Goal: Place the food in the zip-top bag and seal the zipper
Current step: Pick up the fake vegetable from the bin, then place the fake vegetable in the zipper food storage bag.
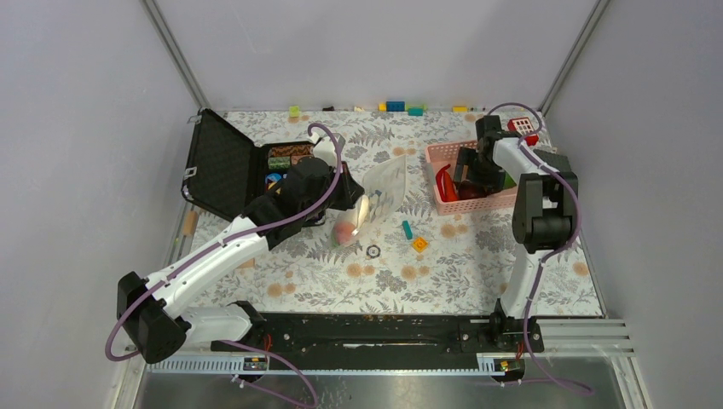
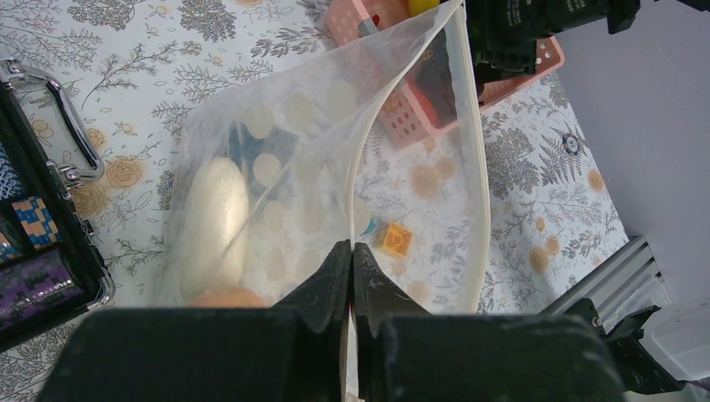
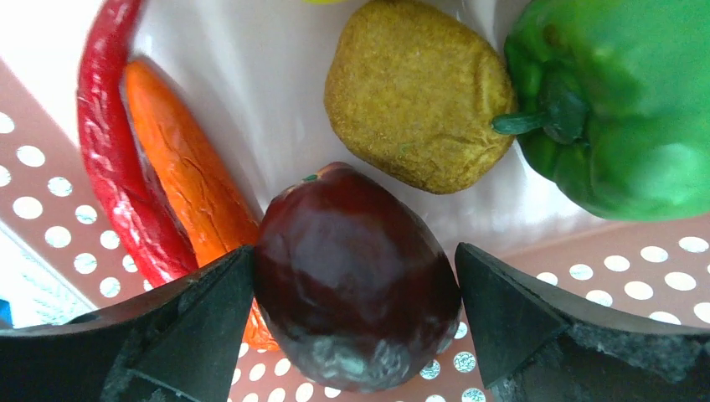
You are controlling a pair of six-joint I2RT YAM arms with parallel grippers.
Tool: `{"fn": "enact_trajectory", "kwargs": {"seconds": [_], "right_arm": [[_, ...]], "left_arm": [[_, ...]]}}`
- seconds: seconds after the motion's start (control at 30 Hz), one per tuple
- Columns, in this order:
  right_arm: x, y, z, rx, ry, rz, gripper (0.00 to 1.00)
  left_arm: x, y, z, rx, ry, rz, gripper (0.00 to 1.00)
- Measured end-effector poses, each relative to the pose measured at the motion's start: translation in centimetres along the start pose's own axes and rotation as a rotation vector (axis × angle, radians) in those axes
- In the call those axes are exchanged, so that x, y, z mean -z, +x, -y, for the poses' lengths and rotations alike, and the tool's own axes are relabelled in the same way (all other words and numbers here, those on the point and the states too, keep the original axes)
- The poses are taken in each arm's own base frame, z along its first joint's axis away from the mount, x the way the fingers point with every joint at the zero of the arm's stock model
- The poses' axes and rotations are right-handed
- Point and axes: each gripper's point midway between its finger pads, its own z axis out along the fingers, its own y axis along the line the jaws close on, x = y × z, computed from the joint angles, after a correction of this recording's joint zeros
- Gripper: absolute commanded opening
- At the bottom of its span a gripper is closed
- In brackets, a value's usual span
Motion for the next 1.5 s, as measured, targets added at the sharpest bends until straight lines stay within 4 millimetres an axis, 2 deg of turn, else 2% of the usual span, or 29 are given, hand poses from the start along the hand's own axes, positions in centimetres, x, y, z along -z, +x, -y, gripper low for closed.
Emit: {"fn": "enact_trajectory", "kwargs": {"seconds": [0.1, 0.23, 0.33, 0.47, 0.63, 0.7, 0.77, 0.9, 1.0, 1.1, 1.17, 1.27, 1.37, 1.5], "right_arm": [[-0.6, 0.6, 0.1, 0.011, 0.005, -0.027, 0.80], [-0.6, 0.5, -0.1, 0.017, -0.005, -0.028, 0.64], [-0.2, 0.9, -0.4, 0.012, -0.028, -0.028, 0.56], [0.9, 3.0, -0.3, -0.013, -0.053, -0.046, 0.51], [2.5, 6.5, 0.3, -0.040, -0.065, -0.070, 0.51], [3.1, 6.9, 0.4, -0.043, -0.070, -0.059, 0.52], [4.1, 6.4, 0.2, -0.047, -0.087, -0.018, 0.52], [8.5, 3.5, -1.0, -0.048, -0.172, 0.157, 0.52], [14.6, 1.5, -2.6, -0.017, -0.279, 0.352, 0.52], [20.8, 1.0, -5.1, 0.051, -0.402, 0.530, 0.52], [24.7, 1.6, -7.0, 0.105, -0.502, 0.621, 0.52], [28.9, 3.2, -10.0, 0.189, -0.666, 0.703, 0.52], [31.2, 5.7, -13.2, 0.279, -0.817, 0.711, 0.52], [33.1, 8.7, -17.5, 0.381, -0.984, 0.689, 0.56]], "left_arm": [[0.0, 0.0, 0.0, 0.000, 0.002, 0.000, 0.00], [0.0, 0.0, 0.1, 0.000, 0.003, 0.000, 0.00], [0.0, 0.0, 0.0, 0.000, 0.002, 0.000, 0.00], [0.0, 0.0, 0.0, 0.000, 0.002, 0.000, 0.00], [0.0, 0.0, 0.0, 0.000, 0.002, -0.001, 0.00], [0.0, 0.0, 0.0, 0.000, 0.002, -0.001, 0.00], [0.0, 0.0, 0.0, 0.000, 0.002, -0.001, 0.00], [0.0, 0.0, 0.0, 0.001, 0.002, -0.002, 0.00], [0.1, 0.1, 0.0, 0.003, 0.001, -0.003, 0.00], [0.2, 0.0, 0.1, 0.003, 0.003, -0.001, 0.00], [0.2, 0.0, 0.1, 0.003, 0.004, -0.003, 0.00], [0.2, 0.1, 0.1, 0.008, 0.005, -0.004, 0.00], [0.2, 0.1, 0.2, 0.017, 0.008, -0.005, 0.00], [0.3, 0.1, 0.4, 0.026, 0.015, -0.009, 0.00]]}}
